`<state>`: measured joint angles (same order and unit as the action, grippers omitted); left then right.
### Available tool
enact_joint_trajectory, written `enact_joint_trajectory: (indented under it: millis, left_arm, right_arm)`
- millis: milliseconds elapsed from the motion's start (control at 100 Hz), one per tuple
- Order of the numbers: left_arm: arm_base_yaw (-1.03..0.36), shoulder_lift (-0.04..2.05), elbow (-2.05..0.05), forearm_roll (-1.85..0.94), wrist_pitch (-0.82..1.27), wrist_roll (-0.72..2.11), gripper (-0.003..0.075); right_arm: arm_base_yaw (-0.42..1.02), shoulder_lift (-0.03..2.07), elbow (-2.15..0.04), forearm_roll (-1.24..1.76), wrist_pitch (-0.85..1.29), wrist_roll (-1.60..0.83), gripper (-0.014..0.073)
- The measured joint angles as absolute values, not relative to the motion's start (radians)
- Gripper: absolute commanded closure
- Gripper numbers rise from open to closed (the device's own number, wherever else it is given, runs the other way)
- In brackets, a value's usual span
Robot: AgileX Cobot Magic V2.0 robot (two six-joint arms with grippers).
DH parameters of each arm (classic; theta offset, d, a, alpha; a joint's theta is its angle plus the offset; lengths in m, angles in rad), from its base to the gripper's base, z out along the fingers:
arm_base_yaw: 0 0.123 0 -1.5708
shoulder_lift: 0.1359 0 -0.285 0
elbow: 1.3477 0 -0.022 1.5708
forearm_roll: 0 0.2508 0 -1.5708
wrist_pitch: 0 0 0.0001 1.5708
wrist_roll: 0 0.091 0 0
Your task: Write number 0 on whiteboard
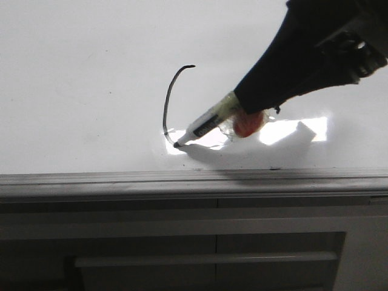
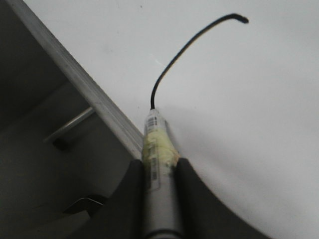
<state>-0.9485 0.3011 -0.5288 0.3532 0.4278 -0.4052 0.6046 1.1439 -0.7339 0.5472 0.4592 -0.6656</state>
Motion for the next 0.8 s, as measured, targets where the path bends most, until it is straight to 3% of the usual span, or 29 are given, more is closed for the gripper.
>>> enact_joint_trajectory:
  millis: [250, 490, 800]
  left_arm:
    - [-0.948, 0.301, -0.529, 0.353, 0.428, -0.405, 0.0740]
    - [-0.948, 0.301, -0.529, 0.353, 0.428, -0.405, 0.0740]
    - [-0.948, 0.301, -0.529, 0.353, 0.428, -0.405, 0.0740]
  right_arm:
    - [0.595, 1.077, -0.738, 0.344, 0.524, -0.412, 0.0641]
    - [0.489, 1.014, -0.756, 0.300, 0.567, -0.378, 0.0641]
    - [0.466, 1.046, -0.857, 0.219, 0.536, -0.371, 0.0641]
